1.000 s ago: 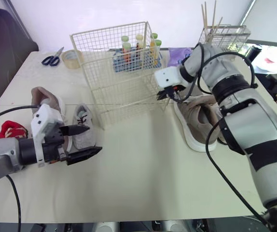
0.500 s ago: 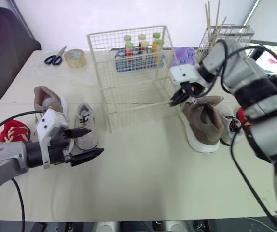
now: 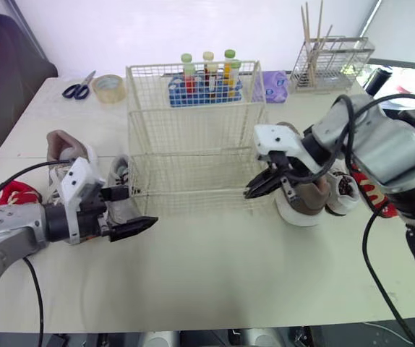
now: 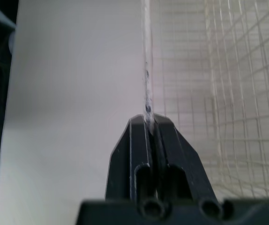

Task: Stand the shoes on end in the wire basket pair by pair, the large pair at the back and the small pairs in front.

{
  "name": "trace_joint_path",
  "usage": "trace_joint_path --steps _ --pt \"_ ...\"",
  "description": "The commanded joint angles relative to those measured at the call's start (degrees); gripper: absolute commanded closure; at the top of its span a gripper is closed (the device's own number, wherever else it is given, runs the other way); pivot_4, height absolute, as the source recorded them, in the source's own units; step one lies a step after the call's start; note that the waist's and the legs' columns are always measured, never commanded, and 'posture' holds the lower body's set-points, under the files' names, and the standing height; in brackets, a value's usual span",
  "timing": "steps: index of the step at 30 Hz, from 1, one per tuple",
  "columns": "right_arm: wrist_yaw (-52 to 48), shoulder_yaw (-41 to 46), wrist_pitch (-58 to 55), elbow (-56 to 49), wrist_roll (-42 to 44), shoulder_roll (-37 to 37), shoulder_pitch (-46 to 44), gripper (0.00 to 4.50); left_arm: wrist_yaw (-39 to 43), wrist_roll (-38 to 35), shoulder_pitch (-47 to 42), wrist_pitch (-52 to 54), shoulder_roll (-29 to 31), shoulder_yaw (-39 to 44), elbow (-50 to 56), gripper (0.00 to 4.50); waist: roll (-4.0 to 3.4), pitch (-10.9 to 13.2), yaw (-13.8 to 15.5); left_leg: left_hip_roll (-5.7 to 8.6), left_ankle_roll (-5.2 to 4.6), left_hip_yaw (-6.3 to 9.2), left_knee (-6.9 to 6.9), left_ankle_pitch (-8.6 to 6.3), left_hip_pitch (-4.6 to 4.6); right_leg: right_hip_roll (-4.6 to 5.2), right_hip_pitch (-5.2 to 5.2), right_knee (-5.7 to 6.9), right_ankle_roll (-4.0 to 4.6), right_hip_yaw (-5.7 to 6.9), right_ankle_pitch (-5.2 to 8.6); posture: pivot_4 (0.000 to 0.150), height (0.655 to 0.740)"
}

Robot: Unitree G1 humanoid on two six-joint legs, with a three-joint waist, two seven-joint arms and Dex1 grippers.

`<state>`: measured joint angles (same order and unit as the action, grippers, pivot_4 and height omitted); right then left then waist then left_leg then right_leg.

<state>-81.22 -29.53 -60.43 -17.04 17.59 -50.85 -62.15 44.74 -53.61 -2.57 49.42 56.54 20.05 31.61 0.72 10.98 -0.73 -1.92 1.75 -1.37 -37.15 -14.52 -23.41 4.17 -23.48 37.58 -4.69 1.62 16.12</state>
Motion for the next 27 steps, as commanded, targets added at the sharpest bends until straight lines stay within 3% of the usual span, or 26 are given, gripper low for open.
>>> trace_joint_path --steps 1,9,17,27 --pt "4.0 1.7 -3.5 -4.6 1.9 2.3 1.4 4.48 1.3 -0.6 -1.0 -0.3 -0.1 -1.2 1.8 0.00 0.03 0.0 0.0 0.01 0.00 0.00 0.00 0.00 0.00 0.00 0.01 0.00 0.00 0.00 0.00 0.150 0.7400" --pt "7.1 0.5 1.2 -4.0 -1.0 1.8 3.5 4.48 5.3 -3.3 1.0 2.5 2.7 2.8 3.1 0.00 0.03 0.0 -0.4 0.00 0.00 0.01 -0.01 0.00 0.00 -0.01 0.00 0.00 0.00 -0.02 0.00 0.150 0.7400" --pt "6.6 -0.8 4.5 -2.3 -2.3 1.2 3.7 4.48 9.3 -4.1 9.8 4.1 4.5 10.4 5.4 0.00 0.03 0.0 -0.8 -0.09 0.00 -0.01 0.06 0.00 0.00 -0.08 -0.11 0.01 0.00 -0.08 0.00 0.150 0.7400" --pt "8.7 -1.4 2.7 -2.6 -3.1 0.5 4.6 4.48 5.8 -1.7 5.0 1.5 2.6 9.7 1.0 0.00 0.03 0.0 -0.1 -0.08 0.00 0.00 0.02 0.00 -0.01 -0.08 -0.07 0.01 0.02 -0.07 0.00 0.150 0.7400"
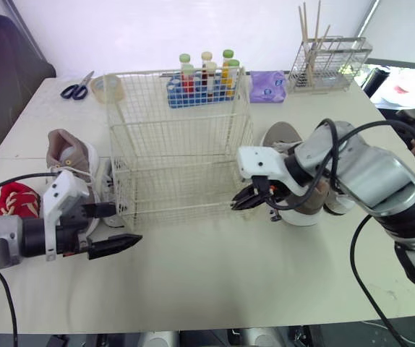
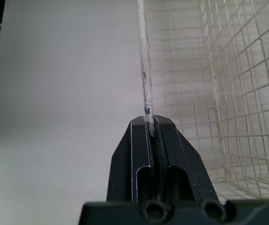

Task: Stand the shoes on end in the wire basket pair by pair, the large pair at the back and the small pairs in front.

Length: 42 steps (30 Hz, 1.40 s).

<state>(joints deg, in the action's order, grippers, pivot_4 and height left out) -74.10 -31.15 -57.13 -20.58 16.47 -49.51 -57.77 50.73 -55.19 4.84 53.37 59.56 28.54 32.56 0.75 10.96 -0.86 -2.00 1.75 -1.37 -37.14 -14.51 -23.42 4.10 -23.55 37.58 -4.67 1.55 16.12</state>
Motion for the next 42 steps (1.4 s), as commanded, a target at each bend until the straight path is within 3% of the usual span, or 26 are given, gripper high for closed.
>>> trace_joint_path --steps 1,6,13,21,24,30,31,38,42 --pt "1.7 0.1 -0.2 1.0 -2.3 -1.3 0.4 4.48 -0.3 0.0 -3.2 -2.7 -0.7 1.5 -1.0 0.00 0.01 0.0 0.3 0.01 0.00 0.00 -0.01 0.00 0.00 0.00 0.01 0.00 0.00 0.00 0.00 0.150 0.7400" --pt "1.0 -0.8 1.4 0.6 -2.9 -2.4 1.3 4.48 1.4 -1.0 -5.9 -2.9 -0.7 3.2 -5.3 0.00 0.01 0.0 0.3 0.08 0.00 0.00 -0.07 0.00 0.00 0.05 0.10 0.00 0.00 0.02 0.00 0.150 0.7400" --pt "1.2 -1.1 2.2 1.5 -3.9 -2.6 2.0 4.48 6.9 2.5 -2.0 -3.8 2.4 6.3 -7.3 0.00 0.03 0.0 0.2 0.09 0.00 -0.01 -0.07 0.00 0.01 0.07 0.12 -0.01 0.00 0.02 0.00 0.150 0.7400" --pt "2.2 -0.1 0.2 0.9 -3.4 -2.4 2.2 4.48 5.2 -5.6 -4.6 -0.4 2.3 6.9 -0.2 0.00 0.11 -0.1 0.3 0.09 0.00 0.01 -0.11 0.00 0.02 0.13 0.16 -0.01 0.01 0.04 0.00 0.150 0.7400" --pt "1.4 0.4 -0.1 -0.4 -3.0 -3.4 2.4 3.51 4.5 -9.4 -5.3 1.3 3.3 7.9 3.0 0.00 0.11 -0.1 0.3 0.08 0.00 0.07 -0.11 0.00 0.02 0.21 0.18 -0.01 0.00 0.04 0.00 0.150 0.7400" --pt "1.0 5.6 -5.5 -2.5 1.2 -5.1 1.4 0.28 1.7 -14.9 -8.8 2.1 5.4 9.3 4.3 0.00 0.09 -0.1 0.1 0.16 0.00 0.01 -0.08 0.00 0.02 0.27 0.12 0.00 -0.01 0.05 -0.01 0.150 0.7400" --pt "0.9 7.3 -7.4 -3.0 2.6 -5.3 0.7 0.02 1.0 -15.9 -9.2 2.1 5.3 9.3 4.4 0.00 0.08 -0.1 0.1 0.16 0.00 0.00 -0.08 0.00 0.01 0.27 0.12 0.00 -0.01 0.04 -0.01 0.150 0.7400" --pt "2.6 27.6 -33.9 -5.7 18.6 -2.1 -5.1 0.02 -1.0 -19.9 -12.6 -0.1 2.8 1.9 5.8 0.00 0.08 0.0 0.2 0.15 0.00 0.00 -0.05 0.00 0.02 0.26 0.11 0.00 -0.02 0.05 -0.01 0.150 0.7400" --pt "1.6 36.5 -35.4 -4.7 28.7 -7.5 -2.5 0.02 1.6 -16.6 -15.5 -2.0 1.6 -4.0 3.6 0.00 0.10 0.0 0.6 0.19 0.00 -0.06 -0.07 0.00 0.00 0.25 0.18 -0.03 -0.01 0.09 -0.01 0.150 0.7400"
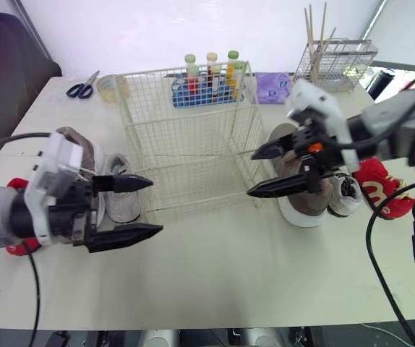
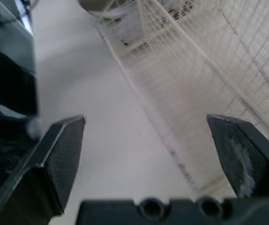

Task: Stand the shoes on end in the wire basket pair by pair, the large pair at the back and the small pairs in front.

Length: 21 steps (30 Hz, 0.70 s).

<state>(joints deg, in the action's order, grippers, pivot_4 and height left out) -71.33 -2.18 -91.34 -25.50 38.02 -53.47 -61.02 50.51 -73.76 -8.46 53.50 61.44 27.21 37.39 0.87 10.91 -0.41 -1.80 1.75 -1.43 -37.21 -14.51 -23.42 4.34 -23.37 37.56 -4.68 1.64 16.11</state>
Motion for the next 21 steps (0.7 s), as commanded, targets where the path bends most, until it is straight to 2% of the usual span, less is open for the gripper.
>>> trace_joint_path --steps 1,4,8,12,13,16,19,21 --pt "-2.5 10.2 0.3 0.2 7.7 -6.8 3.3 0.02 2.9 2.8 -3.6 -2.8 -0.6 -4.6 -2.2 0.00 -0.02 0.0 0.1 0.05 0.00 -0.04 -0.02 0.00 -0.01 0.03 0.01 -0.01 0.00 0.00 0.00 0.150 0.7400" --pt "-0.2 13.8 6.6 0.2 4.0 -14.4 14.4 0.02 5.0 3.4 -7.0 -3.3 -1.6 -8.6 -3.2 0.00 0.03 0.0 0.8 0.05 -0.04 -0.09 -0.03 -0.02 -0.02 -0.04 0.04 -0.12 0.00 -0.01 0.00 0.150 0.7400" --pt "8.2 22.0 3.4 -3.2 5.8 -8.7 21.7 0.02 7.1 6.6 -8.2 -4.4 -2.9 -12.4 -4.8 0.00 0.05 0.0 0.1 -0.02 -0.05 -0.23 -0.03 -0.02 0.02 -0.13 0.02 -0.17 -0.04 -0.16 -0.02 0.150 0.7400" --pt "10.0 28.2 9.7 -6.9 3.2 -9.7 37.6 0.02 9.1 5.7 -9.0 -3.6 -2.1 -12.8 -3.7 0.00 0.11 -0.1 0.2 -0.11 -0.05 0.00 0.01 -0.02 -0.02 -0.35 0.01 -0.07 -0.12 -0.17 -0.05 0.150 0.7400" --pt "11.6 30.7 9.3 -6.8 3.4 -7.9 39.8 0.02 9.5 5.9 -9.1 -3.5 -1.7 -12.8 -3.5 0.00 0.09 -0.1 0.4 -0.11 -0.05 0.07 0.01 -0.02 -0.04 -0.41 0.04 -0.11 -0.13 -0.19 -0.04 0.150 0.7400" --pt "20.0 41.3 10.1 -11.6 5.4 6.5 44.8 0.02 9.8 5.8 -7.8 -3.1 -0.6 -11.8 -2.0 0.00 0.15 -0.1 0.6 -0.18 -0.05 0.02 -0.05 -0.02 -0.03 -0.55 0.03 -0.12 -0.13 -0.41 -0.05 0.150 0.7400" --pt "28.8 45.4 24.3 -19.2 -0.2 20.0 53.4 0.02 9.7 6.5 -6.2 -3.3 0.4 -11.2 -0.4 0.00 0.06 -0.1 0.8 -0.24 -0.05 0.09 -0.03 -0.02 0.02 -0.69 0.08 -0.10 -0.12 -0.49 -0.05 0.150 0.7400" --pt "30.7 44.9 30.5 -22.0 -3.1 23.6 60.7 0.02 9.4 6.3 -6.0 -3.4 0.6 -10.9 -0.1 0.00 0.00 -0.1 1.3 -0.23 -0.04 0.08 0.03 -0.02 0.00 -0.74 0.03 -0.10 -0.13 -0.63 -0.04 0.150 0.7400"
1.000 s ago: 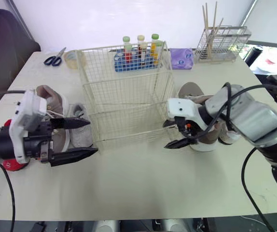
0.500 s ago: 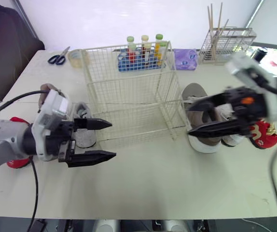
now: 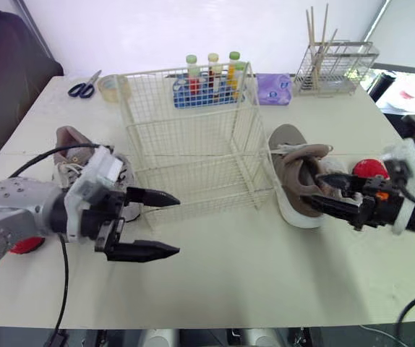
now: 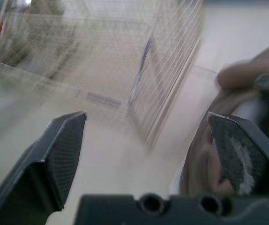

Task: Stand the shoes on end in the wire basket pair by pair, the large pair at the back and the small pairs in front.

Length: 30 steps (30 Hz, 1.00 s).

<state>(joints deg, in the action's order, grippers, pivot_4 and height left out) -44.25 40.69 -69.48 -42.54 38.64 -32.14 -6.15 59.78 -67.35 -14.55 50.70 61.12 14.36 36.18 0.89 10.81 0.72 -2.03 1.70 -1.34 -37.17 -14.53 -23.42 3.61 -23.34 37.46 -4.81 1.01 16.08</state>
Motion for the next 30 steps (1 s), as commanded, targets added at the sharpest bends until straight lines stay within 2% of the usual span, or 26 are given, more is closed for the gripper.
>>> trace_joint_path --steps 1,5,9,12,19,30 --pt "4.4 1.8 10.5 -5.0 -4.8 3.7 9.6 0.02 0.1 -0.1 0.2 -0.6 1.0 2.2 1.2 0.00 -0.06 0.0 0.1 0.04 0.00 0.05 0.00 0.00 -0.01 -0.04 0.03 0.00 -0.03 -0.16 0.02 0.150 0.7400" --pt "3.9 3.9 15.8 -3.0 -3.2 5.9 18.6 0.02 -0.1 0.1 2.1 -0.7 1.0 2.9 1.7 0.00 -0.04 0.0 -0.2 0.11 0.01 -0.14 -0.04 0.01 0.08 -0.05 0.11 -0.09 -0.02 -0.54 0.04 0.150 0.7400" --pt "6.9 0.6 21.2 -1.8 -6.2 7.2 23.8 0.02 -0.6 0.9 3.6 -1.3 0.5 2.8 1.7 0.00 -0.02 -0.1 -0.6 0.11 0.01 -0.17 -0.04 0.01 0.19 -0.07 0.11 -0.09 0.03 -0.74 0.06 0.150 0.7400" --pt "11.8 -5.6 24.9 -0.9 -9.0 9.5 22.0 0.02 -1.1 2.1 3.9 -1.8 -0.2 2.0 1.3 0.00 -0.04 -0.1 -0.7 0.08 0.01 -0.22 -0.03 0.01 0.20 -0.13 0.11 -0.09 0.07 -0.74 0.08 0.150 0.7400" --pt "16.6 -14.5 32.4 6.0 -13.8 11.0 18.1 0.02 -1.1 2.9 4.2 -1.9 -0.4 2.2 0.4 0.00 -0.03 -0.1 -1.3 0.11 0.01 -0.19 -0.03 0.01 0.13 -0.12 0.09 -0.11 0.02 -0.75 0.06 0.150 0.7400" --pt "22.0 -21.4 38.4 14.3 -16.0 13.3 10.8 0.02 -1.3 4.6 6.3 -2.3 -0.3 3.2 0.3 0.00 -0.04 -0.1 -1.4 0.10 0.01 -0.19 -0.03 0.01 0.14 -0.14 0.07 -0.09 0.00 -0.78 0.05 0.150 0.7400"
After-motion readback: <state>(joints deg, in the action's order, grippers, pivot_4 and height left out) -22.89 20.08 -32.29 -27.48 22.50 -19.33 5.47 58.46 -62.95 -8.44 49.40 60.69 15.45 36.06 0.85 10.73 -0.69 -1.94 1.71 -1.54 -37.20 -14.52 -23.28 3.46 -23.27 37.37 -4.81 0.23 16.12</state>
